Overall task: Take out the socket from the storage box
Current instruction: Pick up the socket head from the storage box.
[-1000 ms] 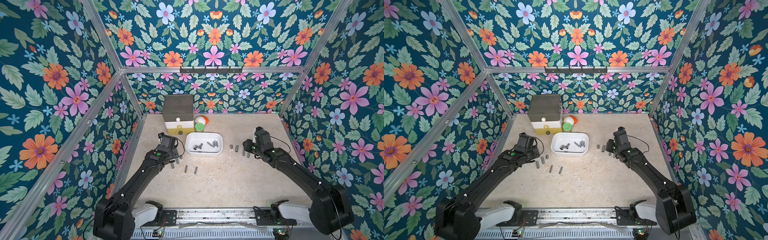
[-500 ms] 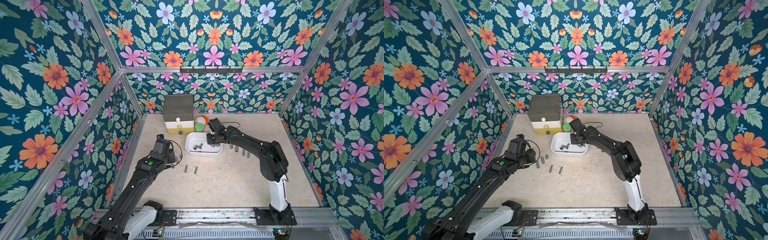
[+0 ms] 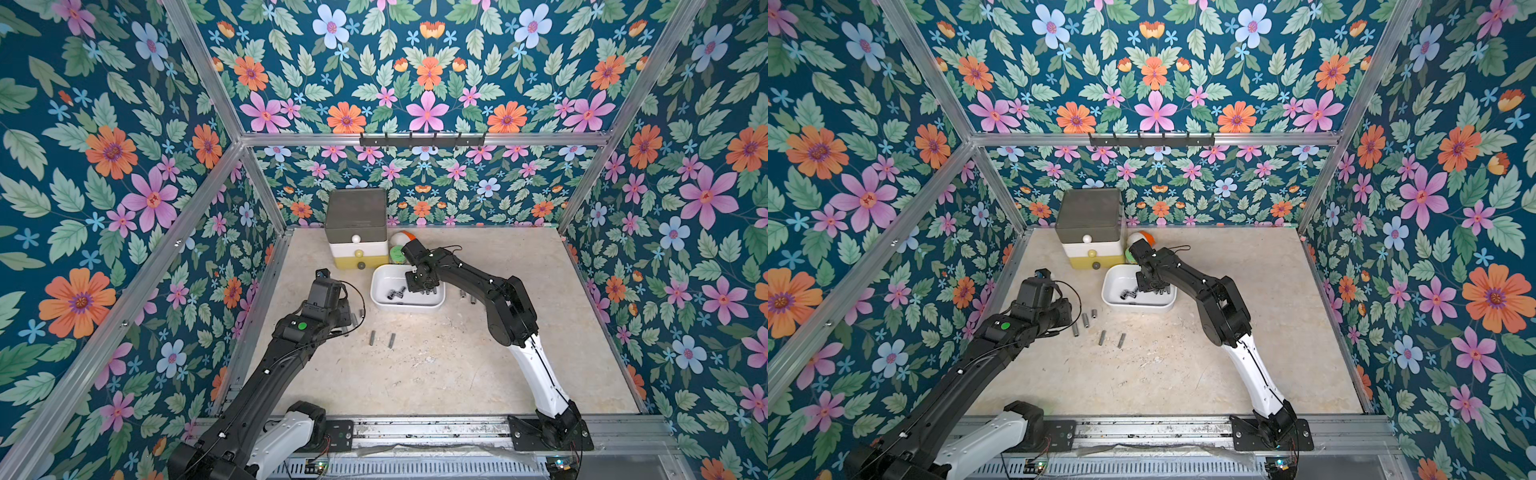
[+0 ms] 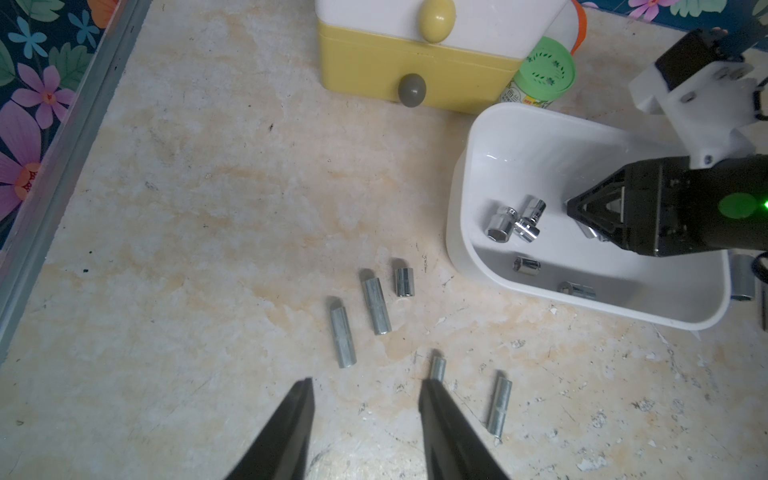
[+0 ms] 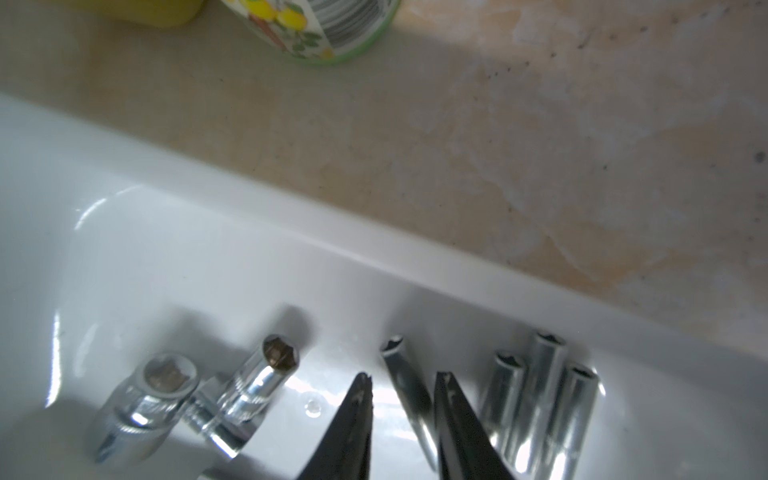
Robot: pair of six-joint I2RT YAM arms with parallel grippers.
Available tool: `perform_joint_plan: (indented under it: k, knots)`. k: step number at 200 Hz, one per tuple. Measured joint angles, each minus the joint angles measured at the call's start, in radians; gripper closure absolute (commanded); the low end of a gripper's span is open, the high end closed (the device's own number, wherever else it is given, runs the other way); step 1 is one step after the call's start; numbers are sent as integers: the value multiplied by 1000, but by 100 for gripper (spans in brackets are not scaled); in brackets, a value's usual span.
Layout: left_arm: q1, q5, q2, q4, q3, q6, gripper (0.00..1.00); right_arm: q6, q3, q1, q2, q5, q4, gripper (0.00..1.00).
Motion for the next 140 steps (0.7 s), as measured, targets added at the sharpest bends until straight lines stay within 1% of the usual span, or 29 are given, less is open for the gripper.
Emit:
perform_joint_plan:
  k: [29, 58, 88, 112, 128, 140]
  knots:
    - [0, 0, 2, 0, 0, 4, 52, -3, -17, 1, 8, 8, 6, 72]
    - [0, 0, 2, 0, 0, 4, 52, -3, -14, 3, 19, 37, 16, 81]
    - [0, -1, 3, 0, -1, 4, 52, 2, 8, 2, 24, 39, 8, 89]
    - [0, -4, 3, 0, -2, 4, 52, 30, 42, -1, 24, 13, -21, 93]
    - [0, -8, 3, 0, -2, 4, 51, 57, 65, 0, 14, 0, -37, 94]
    - [0, -9, 3, 0, -2, 4, 52, 86, 81, 0, -5, -34, -42, 94]
